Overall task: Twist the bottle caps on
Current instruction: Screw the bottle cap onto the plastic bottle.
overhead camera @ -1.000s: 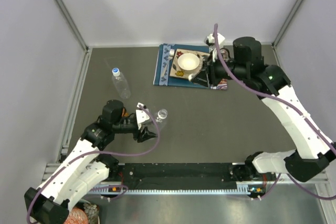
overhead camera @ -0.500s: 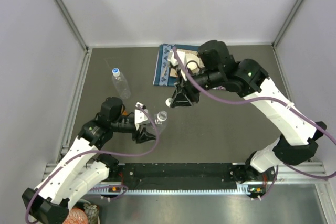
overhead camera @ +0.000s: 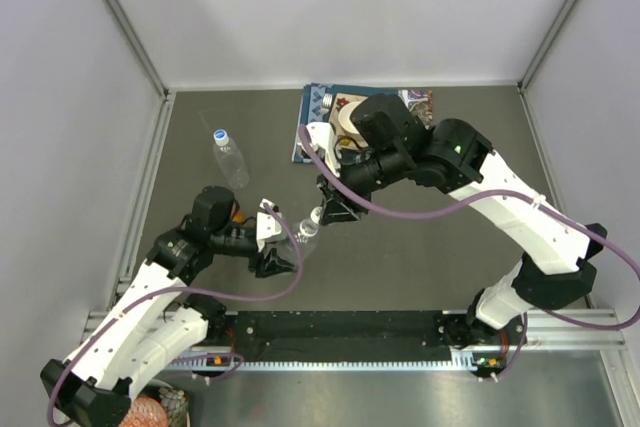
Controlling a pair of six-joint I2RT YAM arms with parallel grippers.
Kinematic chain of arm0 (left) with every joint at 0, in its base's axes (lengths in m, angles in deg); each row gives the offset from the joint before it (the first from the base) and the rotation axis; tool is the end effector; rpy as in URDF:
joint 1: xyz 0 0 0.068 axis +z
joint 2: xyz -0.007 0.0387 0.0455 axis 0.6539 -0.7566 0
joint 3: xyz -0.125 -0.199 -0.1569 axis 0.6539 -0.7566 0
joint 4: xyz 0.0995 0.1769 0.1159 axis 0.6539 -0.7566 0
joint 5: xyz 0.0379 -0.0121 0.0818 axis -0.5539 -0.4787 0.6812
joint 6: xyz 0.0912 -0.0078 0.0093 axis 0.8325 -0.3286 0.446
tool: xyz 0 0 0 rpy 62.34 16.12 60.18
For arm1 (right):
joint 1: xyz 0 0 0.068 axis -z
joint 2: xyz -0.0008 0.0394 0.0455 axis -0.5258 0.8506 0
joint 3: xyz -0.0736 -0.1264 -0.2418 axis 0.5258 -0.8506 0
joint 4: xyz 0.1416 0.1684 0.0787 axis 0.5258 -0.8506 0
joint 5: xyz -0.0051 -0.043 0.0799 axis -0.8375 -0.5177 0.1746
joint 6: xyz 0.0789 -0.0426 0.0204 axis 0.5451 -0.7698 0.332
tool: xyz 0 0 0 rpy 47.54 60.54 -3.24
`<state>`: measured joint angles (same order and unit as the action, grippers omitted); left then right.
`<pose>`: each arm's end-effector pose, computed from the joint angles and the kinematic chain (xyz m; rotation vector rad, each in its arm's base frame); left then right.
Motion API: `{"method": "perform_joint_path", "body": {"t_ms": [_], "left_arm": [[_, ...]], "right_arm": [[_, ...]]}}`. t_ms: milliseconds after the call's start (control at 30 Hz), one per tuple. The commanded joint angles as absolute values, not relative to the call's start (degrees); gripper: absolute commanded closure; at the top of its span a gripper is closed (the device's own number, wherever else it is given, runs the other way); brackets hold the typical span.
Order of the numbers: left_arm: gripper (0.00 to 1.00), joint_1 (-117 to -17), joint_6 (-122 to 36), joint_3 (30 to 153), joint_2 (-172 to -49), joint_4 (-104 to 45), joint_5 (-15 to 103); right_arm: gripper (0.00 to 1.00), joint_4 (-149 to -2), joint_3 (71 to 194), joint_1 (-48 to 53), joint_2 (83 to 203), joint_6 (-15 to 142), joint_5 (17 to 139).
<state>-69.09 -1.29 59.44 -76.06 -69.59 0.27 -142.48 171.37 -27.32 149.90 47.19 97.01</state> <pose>0.0804 -0.1175 0.2716 1.4240 1.5629 -0.9920 0.1160 0.2657 0.4401 -1.5512 1.8195 0.9656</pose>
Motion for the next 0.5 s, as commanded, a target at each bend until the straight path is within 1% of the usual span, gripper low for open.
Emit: {"method": "perform_joint_path", "body": {"t_ms": [0, 467], "left_arm": [[0.93, -69.49, -0.28, 61.79, -76.40, -69.19, -1.58], [0.93, -69.58, -0.99, 62.23, -76.31, -68.75, -0.88]], "right_arm": [[0.74, -142.91, 174.19, -28.57, 150.68, 45.81, 96.04], [0.75, -140.80, 173.23, -30.42, 150.43, 46.42, 96.40]]}}
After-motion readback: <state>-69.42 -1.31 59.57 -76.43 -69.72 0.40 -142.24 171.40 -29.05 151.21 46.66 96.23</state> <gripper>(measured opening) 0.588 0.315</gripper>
